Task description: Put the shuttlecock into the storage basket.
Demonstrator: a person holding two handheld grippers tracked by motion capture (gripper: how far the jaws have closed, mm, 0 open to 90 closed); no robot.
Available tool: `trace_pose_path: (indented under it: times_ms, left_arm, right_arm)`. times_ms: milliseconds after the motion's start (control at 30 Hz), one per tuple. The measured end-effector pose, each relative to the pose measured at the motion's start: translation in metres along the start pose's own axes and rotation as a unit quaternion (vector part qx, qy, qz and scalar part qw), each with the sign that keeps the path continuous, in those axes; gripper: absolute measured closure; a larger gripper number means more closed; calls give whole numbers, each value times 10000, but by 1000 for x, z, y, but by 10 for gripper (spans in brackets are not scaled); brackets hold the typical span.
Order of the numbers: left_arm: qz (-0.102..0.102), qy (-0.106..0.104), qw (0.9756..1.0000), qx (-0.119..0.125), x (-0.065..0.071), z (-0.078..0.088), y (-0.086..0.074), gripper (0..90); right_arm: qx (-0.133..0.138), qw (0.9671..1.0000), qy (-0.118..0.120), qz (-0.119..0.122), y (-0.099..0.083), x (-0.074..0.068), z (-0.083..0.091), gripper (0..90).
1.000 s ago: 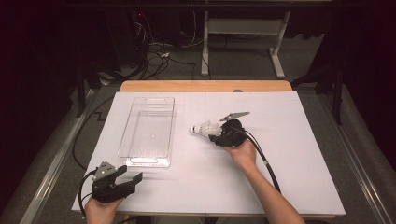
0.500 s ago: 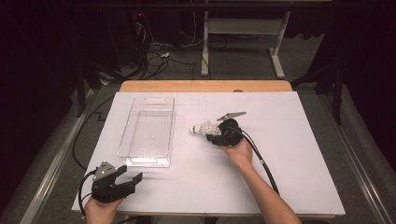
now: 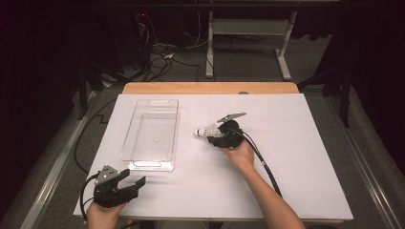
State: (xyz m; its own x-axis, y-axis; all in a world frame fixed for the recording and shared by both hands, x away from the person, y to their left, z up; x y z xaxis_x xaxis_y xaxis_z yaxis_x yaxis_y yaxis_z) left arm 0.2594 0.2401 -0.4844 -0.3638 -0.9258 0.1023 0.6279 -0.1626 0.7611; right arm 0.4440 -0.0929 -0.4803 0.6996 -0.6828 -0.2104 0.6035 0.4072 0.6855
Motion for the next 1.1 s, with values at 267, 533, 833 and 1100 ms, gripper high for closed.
trace_pose_path:
  times_ms: [267,533,833,1100]
  left_arm:
    - [6,0,10000,-8,0,-1,0,311]
    - [12,3,10000,-5,0,-1,0,311]
    - [9,6,10000,-6,0,-1,0,311]
    - [6,2,10000,-11,-1,-1,0,311]
  right_arm:
    - [-70,10000,-4,-44,1,3,0,671]
    - [-145,9999,70,-60,0,2,0,780]
    - [-236,9995,160,-108,0,3,1,828]
    - [-298,9994,174,-83,-1,2,1,864]
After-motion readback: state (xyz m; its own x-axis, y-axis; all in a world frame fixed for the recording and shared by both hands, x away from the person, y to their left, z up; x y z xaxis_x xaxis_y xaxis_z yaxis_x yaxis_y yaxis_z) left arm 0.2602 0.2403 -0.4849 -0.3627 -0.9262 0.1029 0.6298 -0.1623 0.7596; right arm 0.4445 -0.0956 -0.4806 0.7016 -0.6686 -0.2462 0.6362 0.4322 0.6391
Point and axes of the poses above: each handheld gripper's, and its own axes: z roughly backward along the jaws, y roughly out of its top, x roughly to its right, the point moved 3 cm from there along -z, roughly forward along the jaws, and after that the axes turned 7 degrees about y, right-handed, at the moved point
